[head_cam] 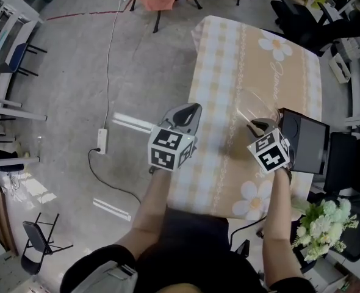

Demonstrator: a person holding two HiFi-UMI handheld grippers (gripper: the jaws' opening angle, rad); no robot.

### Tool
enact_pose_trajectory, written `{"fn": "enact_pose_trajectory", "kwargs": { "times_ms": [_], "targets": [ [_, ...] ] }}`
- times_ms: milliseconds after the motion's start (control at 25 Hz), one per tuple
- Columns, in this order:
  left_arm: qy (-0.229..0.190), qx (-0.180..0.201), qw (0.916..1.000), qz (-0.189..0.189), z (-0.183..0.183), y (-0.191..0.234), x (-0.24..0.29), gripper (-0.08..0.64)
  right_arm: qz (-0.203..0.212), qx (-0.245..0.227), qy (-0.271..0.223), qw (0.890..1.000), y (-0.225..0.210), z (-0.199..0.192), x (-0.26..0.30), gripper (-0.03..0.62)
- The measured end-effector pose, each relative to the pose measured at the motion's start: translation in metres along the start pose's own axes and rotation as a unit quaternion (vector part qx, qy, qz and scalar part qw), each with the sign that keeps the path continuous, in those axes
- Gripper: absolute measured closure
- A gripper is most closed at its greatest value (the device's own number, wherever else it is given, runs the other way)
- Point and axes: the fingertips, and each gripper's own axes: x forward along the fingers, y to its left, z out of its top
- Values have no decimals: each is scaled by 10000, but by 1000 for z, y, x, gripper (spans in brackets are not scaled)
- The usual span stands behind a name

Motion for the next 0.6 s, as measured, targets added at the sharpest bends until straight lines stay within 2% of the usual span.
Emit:
{"fn": "enact_pose_trajectory", "kwargs": {
  "times_ms": [280, 600],
  "targets": [
    [-246, 233, 9994, -86, 19, -10, -17, 545, -616, 320, -417, 9967, -10, 14, -33, 523],
    [-555, 555, 9968, -169, 42, -26, -42, 545, -1242, 475, -842, 9875, -12, 28, -80, 525]
  ]
}}
